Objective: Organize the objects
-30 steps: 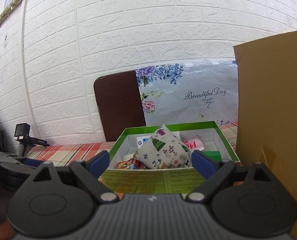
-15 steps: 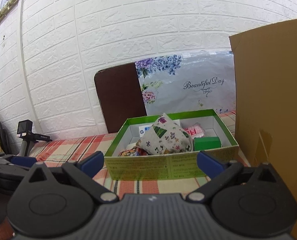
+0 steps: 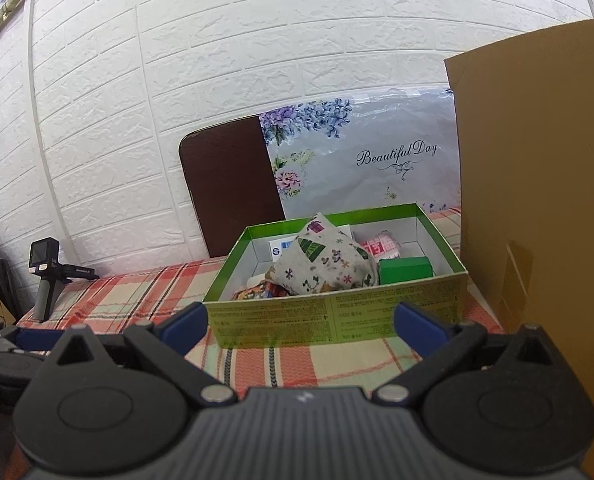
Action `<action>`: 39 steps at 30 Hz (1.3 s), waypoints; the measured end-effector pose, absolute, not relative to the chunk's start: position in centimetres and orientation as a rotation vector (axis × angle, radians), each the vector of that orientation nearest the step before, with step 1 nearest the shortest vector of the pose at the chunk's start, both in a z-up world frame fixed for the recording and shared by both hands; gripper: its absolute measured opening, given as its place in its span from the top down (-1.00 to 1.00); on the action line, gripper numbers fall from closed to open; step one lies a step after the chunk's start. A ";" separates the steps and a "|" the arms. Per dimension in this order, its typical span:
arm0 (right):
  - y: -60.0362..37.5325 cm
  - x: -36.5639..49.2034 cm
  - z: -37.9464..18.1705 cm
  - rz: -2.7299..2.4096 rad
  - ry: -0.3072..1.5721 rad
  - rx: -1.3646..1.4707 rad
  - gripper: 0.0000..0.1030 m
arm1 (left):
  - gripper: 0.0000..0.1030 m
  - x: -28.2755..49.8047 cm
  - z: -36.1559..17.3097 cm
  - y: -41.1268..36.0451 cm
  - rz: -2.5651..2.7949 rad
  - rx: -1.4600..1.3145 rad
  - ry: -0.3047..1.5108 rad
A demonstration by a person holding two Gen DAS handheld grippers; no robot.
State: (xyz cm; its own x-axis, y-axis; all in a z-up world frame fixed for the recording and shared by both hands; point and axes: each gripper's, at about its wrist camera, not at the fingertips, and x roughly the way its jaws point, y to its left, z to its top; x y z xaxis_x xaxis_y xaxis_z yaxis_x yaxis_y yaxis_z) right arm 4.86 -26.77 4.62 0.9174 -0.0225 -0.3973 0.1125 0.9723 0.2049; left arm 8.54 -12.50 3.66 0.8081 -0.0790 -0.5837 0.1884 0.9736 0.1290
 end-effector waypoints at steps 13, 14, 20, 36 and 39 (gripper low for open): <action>-26.6 5.0 4.1 -0.069 0.421 0.220 -1.00 | -1.00 9.3 2.8 -12.4 -0.111 0.197 0.679; -26.6 5.1 4.1 -0.069 0.422 0.220 -1.00 | -1.00 9.3 2.8 -12.4 -0.110 0.197 0.680; -26.6 5.1 3.9 -0.065 0.431 0.218 -1.00 | -1.00 8.9 2.9 -12.7 -0.080 0.246 0.641; -26.6 5.3 3.6 -0.062 0.437 0.215 -1.00 | -1.00 9.2 2.2 -12.7 -0.102 0.244 0.697; -26.6 5.3 3.4 -0.062 0.439 0.213 -1.00 | -1.00 9.2 2.1 -12.7 -0.108 0.238 0.706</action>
